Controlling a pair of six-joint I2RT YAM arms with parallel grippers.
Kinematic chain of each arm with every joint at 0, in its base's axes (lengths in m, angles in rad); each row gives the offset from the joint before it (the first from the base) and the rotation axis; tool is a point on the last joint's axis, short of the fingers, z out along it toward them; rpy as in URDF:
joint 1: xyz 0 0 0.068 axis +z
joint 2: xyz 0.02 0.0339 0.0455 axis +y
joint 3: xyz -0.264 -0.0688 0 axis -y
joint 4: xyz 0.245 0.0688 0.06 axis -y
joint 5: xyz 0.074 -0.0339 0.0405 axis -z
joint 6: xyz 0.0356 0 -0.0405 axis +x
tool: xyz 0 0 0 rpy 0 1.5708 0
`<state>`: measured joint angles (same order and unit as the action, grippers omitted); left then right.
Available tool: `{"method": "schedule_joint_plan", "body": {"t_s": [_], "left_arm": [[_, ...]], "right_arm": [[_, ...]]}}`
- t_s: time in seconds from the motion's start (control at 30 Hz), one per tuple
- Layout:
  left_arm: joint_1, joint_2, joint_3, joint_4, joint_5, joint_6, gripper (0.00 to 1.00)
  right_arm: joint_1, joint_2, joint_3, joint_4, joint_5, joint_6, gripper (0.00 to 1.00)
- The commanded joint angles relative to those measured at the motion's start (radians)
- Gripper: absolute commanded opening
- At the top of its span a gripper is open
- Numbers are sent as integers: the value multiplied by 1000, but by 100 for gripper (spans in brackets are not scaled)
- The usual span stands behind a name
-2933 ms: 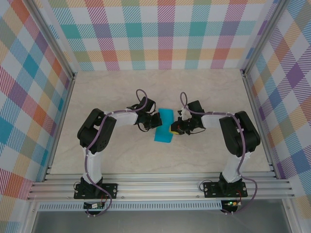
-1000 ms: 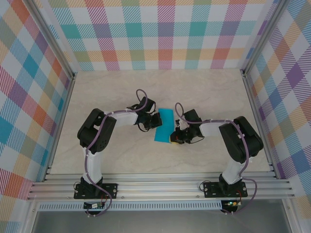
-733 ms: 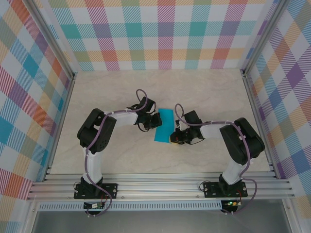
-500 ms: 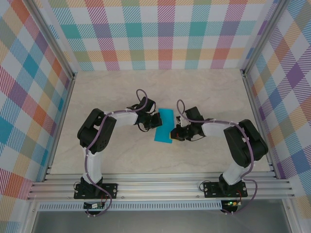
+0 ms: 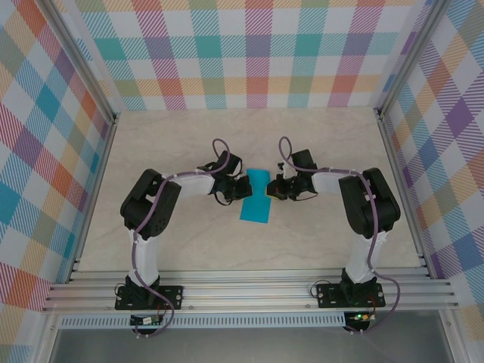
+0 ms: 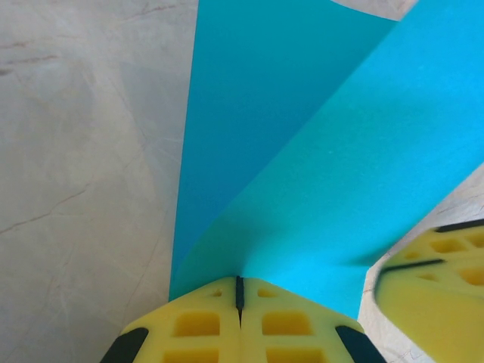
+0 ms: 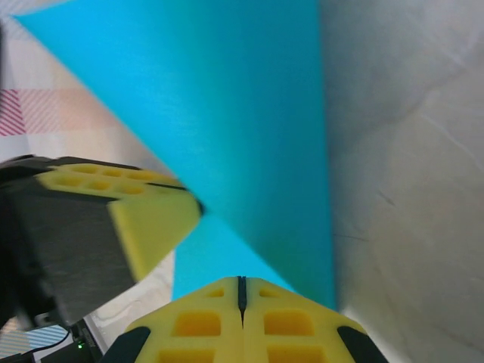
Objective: Fold a paper plane with a square sheet of paper (pick it up from the middle)
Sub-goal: Fold the square sheet of paper in half at the center of the table.
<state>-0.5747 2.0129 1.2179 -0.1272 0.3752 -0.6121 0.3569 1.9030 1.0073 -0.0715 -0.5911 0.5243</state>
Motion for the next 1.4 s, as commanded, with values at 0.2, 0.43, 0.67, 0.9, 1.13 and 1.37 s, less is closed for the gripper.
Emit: {"method": "schedule_joint_plan", "body": {"t_s": [0.2, 0.43, 0.67, 0.9, 1.13, 1.37], "left_arm": [[-19, 51, -46, -79, -12, 20, 0], [-19, 51, -49, -88, -16, 23, 0], [-19, 56, -49, -87, -11, 25, 0], [-19, 52, -49, -89, -13, 25, 0], [-19, 52, -48, -92, -14, 28, 0], [-19, 53, -50, -94, -13, 31, 0]], "right_arm": [[-7, 64, 22, -43, 27, -63, 0], [-25, -7, 65, -59, -34, -45, 0], [-49, 47, 128, -50, -83, -40, 0], [-58, 98, 142, -68, -57, -63, 0], [-58, 132, 130, -96, 3, -83, 0], [-58, 144, 145, -138, 18, -87, 0]]}}
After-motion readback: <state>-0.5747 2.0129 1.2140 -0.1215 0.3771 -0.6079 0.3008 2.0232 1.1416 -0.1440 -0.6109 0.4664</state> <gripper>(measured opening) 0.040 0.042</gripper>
